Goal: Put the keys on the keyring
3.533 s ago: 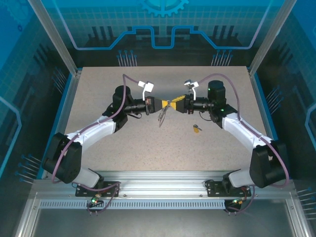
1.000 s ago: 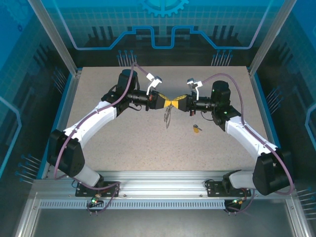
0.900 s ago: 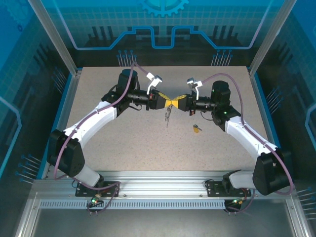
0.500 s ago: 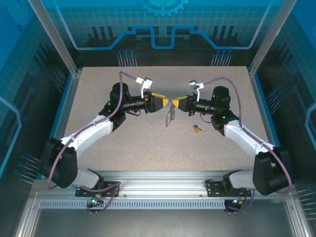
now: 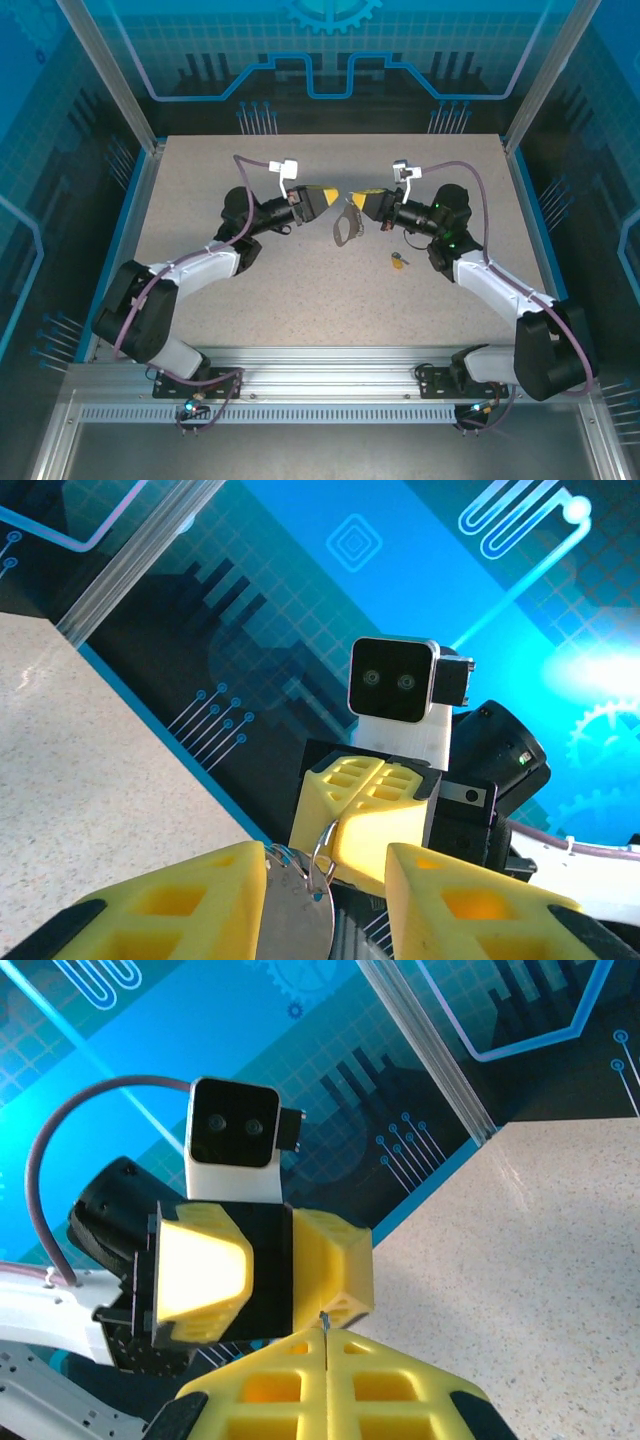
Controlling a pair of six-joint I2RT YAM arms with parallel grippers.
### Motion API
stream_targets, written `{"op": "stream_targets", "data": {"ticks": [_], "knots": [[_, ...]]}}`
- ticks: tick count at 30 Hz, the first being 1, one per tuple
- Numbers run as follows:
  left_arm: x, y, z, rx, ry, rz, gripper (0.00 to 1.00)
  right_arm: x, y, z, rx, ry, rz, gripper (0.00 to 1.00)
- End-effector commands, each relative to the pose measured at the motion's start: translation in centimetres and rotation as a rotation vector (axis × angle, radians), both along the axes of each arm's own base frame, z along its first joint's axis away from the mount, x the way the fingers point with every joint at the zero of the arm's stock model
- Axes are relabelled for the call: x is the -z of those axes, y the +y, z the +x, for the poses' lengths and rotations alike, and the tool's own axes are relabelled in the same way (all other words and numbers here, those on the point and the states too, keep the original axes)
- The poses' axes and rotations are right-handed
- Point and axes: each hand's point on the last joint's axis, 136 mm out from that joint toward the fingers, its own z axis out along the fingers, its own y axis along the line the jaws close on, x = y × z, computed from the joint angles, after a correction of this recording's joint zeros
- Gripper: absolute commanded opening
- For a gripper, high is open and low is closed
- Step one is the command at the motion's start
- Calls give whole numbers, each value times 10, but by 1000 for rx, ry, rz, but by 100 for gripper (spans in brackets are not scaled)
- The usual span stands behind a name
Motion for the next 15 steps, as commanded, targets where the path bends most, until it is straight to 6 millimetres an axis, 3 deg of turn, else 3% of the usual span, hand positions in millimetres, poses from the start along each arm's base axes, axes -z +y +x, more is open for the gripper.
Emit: {"op": "stream_targets", "data": {"ticks": [1,15], "knots": [[-12,-6,-7,15,-45,-49,37,-23,1,-6,13,-63,52,0],[-11,-22,-9,42,-53,-44,27,-25,7,-4,0,-54,60,0]]}}
